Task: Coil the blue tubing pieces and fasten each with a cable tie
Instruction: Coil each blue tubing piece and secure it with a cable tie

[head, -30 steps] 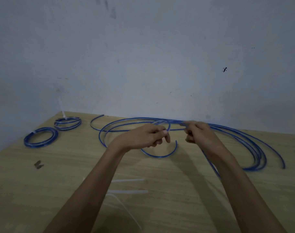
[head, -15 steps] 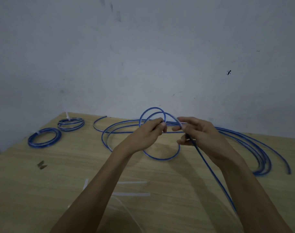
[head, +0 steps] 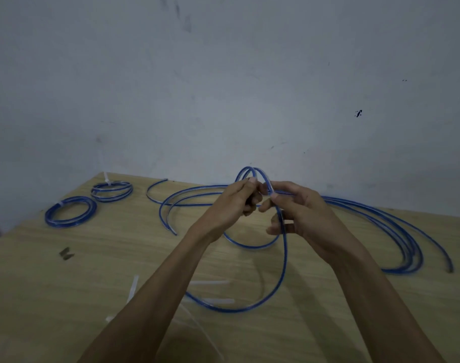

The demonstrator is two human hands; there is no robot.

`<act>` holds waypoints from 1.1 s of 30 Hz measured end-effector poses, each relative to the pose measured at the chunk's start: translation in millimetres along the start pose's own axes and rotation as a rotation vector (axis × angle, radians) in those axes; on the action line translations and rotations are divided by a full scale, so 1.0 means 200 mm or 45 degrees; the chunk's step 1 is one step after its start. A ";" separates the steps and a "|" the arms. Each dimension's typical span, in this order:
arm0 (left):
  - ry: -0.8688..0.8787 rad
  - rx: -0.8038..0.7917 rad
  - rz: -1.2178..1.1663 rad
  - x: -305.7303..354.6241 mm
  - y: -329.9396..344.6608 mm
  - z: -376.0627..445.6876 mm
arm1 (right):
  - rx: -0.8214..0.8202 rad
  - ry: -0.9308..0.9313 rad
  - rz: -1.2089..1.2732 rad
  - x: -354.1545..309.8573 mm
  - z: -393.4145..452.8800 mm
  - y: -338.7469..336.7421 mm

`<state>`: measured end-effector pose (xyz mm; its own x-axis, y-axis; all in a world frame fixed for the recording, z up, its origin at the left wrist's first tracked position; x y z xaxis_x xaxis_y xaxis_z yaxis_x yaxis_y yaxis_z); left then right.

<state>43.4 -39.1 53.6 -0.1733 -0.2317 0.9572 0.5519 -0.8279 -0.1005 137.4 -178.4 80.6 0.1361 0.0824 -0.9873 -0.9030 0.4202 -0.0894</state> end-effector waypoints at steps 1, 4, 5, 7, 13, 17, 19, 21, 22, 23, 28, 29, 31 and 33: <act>-0.014 0.002 -0.026 0.00 0.00 0.00 | 0.007 -0.014 -0.028 -0.01 -0.01 0.00; -0.061 0.001 -0.027 0.00 0.00 0.01 | 0.038 -0.014 -0.094 -0.02 -0.01 0.01; -0.067 -0.003 -0.044 -0.01 0.00 0.01 | 0.056 -0.020 -0.114 -0.01 -0.01 0.01; -0.061 -0.026 -0.123 0.01 0.00 0.00 | 0.096 -0.063 -0.123 -0.01 -0.01 0.03; -0.020 -0.027 -0.336 0.09 0.01 -0.01 | 0.265 -0.223 -0.062 -0.01 0.00 0.13; -0.060 0.136 -0.678 0.13 -0.01 0.00 | 0.069 -0.158 -0.149 0.01 -0.01 0.18; -0.069 0.081 -0.948 0.14 -0.05 0.00 | -0.078 -0.121 -0.255 0.01 -0.02 0.19; -0.040 0.065 -1.144 0.14 -0.10 0.00 | -0.185 -0.088 -0.338 0.01 -0.03 0.19; -0.020 0.077 -1.201 0.14 -0.12 0.00 | -0.230 -0.072 -0.371 0.00 -0.04 0.18; -0.001 0.095 -1.242 0.14 -0.15 0.01 | -0.269 -0.063 -0.406 -0.01 -0.04 0.18; 0.047 0.160 -1.473 0.13 -0.28 0.00 | -0.324 -0.089 -0.572 -0.08 -0.07 0.11; 0.055 0.172 -1.533 0.13 -0.30 0.00 | -0.328 -0.117 -0.626 -0.08 -0.07 0.09; 0.075 0.152 -1.660 0.13 -0.34 0.00 | -0.349 -0.145 -0.730 -0.07 -0.07 0.07; 0.072 0.089 -1.739 0.14 -0.35 -0.01 | -0.354 -0.121 -0.798 -0.04 -0.05 0.04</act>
<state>-1.8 12.4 86.7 -0.6400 0.7194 0.2699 -0.0446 -0.3854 0.9217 124.2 -185.4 86.8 0.6899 -0.0162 -0.7237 -0.7116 0.1681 -0.6822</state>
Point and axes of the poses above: each hand's wrist, its own z-axis towards the middle knuckle, its own y-axis out of the palm, x = y × z, the point moved 1 cm from there along z, towards the middle knuckle, and after that the axes turned 1 degree about -x, right-handed, at the moved point
